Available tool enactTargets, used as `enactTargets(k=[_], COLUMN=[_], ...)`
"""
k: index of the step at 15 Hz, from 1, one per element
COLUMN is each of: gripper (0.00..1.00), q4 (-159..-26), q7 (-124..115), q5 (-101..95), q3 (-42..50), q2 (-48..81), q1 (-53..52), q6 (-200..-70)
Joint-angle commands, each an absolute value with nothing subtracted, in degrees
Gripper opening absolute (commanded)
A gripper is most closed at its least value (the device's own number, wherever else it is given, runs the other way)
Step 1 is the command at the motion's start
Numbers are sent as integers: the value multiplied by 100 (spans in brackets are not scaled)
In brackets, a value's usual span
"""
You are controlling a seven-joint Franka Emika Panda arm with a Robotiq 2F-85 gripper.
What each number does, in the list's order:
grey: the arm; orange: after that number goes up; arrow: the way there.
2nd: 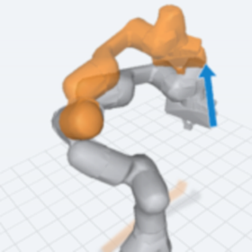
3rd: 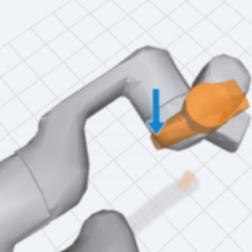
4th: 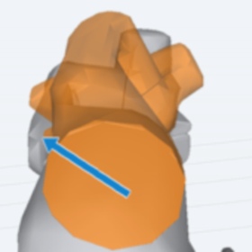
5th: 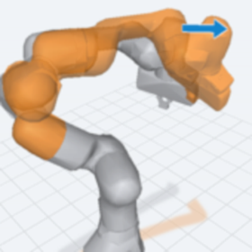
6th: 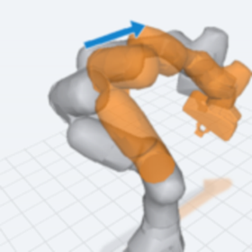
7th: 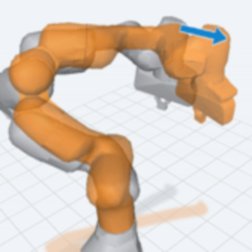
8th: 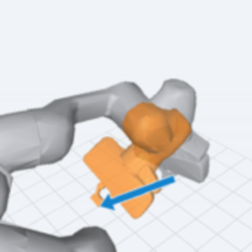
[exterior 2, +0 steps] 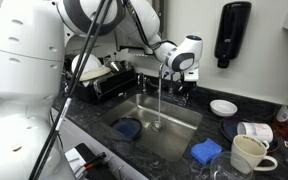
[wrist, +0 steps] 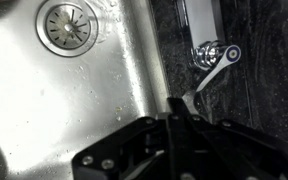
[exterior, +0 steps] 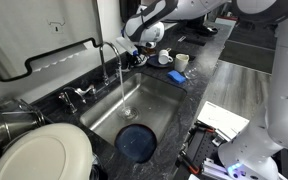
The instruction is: Turn off the water switch on the right tap
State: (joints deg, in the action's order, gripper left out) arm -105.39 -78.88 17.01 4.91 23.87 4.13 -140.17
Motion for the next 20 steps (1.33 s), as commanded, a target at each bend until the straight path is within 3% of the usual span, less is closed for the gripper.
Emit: enactTargets(k=[1, 5, 13, 16, 20], gripper=[0, 0, 0, 0, 0], q4=[-10488, -10555, -10809, -10841, -10886], q7=[-7747, -7847, -7874, -7898, -8711], q5=[1567, 1611, 1664, 1656, 743], q3=[603, 643, 873, 979, 2230], q2=[2692, 2924, 3140, 3109, 2955], q1=[285, 185, -18, -79, -945], q6=[-15200, -16561, -17717, -17608, -16862])
